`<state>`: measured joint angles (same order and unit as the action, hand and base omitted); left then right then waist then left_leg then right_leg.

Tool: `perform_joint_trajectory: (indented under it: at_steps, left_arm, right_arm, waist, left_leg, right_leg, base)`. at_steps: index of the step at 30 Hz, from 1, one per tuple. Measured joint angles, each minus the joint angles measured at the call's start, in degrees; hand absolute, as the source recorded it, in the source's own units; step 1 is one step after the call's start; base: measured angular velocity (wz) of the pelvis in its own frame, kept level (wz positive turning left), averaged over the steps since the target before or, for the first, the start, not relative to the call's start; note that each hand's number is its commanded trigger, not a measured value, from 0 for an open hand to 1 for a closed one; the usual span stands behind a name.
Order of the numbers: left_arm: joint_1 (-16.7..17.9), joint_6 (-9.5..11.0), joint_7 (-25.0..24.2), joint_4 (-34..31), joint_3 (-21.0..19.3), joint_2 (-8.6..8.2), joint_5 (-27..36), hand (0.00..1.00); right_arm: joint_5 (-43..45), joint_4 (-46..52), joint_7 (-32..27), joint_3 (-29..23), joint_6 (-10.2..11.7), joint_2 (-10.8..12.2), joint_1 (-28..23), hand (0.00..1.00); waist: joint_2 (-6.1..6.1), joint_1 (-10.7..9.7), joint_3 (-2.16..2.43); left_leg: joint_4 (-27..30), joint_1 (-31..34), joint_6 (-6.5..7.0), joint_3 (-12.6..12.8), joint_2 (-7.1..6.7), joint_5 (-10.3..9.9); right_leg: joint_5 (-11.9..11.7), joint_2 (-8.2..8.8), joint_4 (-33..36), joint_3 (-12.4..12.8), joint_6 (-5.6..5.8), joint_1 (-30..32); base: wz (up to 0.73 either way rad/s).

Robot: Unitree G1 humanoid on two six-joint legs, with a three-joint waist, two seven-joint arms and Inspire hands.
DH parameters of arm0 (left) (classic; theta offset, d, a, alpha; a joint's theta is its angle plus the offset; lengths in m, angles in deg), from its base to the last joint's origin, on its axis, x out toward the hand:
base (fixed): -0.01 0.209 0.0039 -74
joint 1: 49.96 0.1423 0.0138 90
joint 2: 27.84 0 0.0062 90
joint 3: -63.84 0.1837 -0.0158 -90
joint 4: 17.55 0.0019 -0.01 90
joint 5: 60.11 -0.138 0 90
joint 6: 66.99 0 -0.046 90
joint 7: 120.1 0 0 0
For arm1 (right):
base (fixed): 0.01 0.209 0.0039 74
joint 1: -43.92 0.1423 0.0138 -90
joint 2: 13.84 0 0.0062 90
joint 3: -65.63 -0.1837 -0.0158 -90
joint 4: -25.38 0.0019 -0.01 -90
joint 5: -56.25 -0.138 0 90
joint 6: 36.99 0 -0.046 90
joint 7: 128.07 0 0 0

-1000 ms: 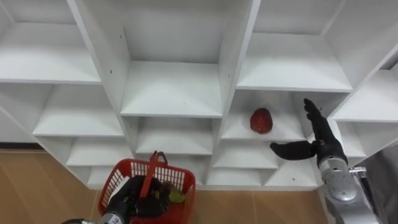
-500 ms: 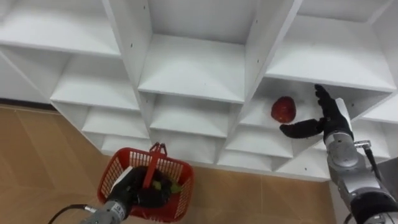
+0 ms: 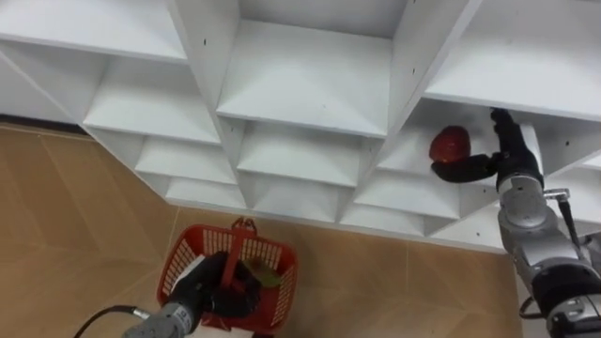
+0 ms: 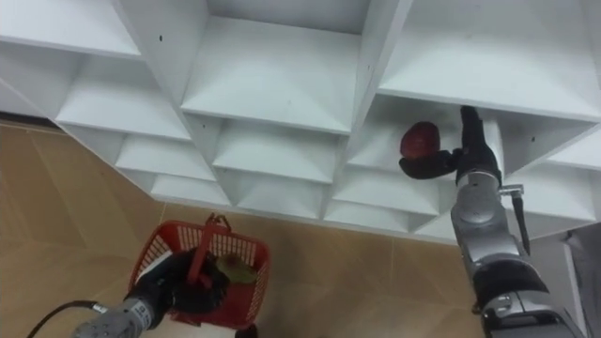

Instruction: Collect fruits from the closet

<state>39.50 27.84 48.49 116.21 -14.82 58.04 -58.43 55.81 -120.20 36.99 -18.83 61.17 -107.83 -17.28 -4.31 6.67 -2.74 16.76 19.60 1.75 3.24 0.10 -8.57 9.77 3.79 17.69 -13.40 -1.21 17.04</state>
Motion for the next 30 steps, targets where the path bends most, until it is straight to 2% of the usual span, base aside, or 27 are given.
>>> perform_joint_trajectory:
  at_steps: [11,20,30]
  left_arm:
    - [-0.94,-0.83,0.78,1.32,0.22,-0.05,0.00,1.00]
    - [-1.24,-2.28,0.60,1.35,2.25,-0.06,-0.02,1.00]
    - [-1.27,-2.42,0.61,1.35,2.55,-0.07,-0.06,1.00]
  right_arm:
    - [0.00,0.00,-0.01,0.02,-0.18,-0.02,0.25,0.00]
    - [0.11,-0.11,0.17,0.04,-0.43,-0.08,0.25,0.00]
    - [0.78,-0.96,0.41,0.31,-0.73,-0.08,0.27,0.00]
  waist:
    - [0.08,-0.03,0.05]
    - [1.13,0.04,0.19]
    - [1.15,0.03,0.19]
  left_leg:
    - [0.21,0.12,0.12,0.74,0.04,0.07]
    - [0.95,0.68,0.24,0.70,0.07,0.18]
    - [0.85,1.04,0.25,1.14,0.09,0.26]
  right_leg:
    - [0.00,0.07,0.16,0.30,-0.01,0.27]
    - [-0.03,0.23,1.09,-0.03,-0.06,0.65]
    - [-0.04,0.25,1.23,0.28,-0.08,1.34]
  base:
    - [-0.01]
    - [0.02]
    - [0.00]
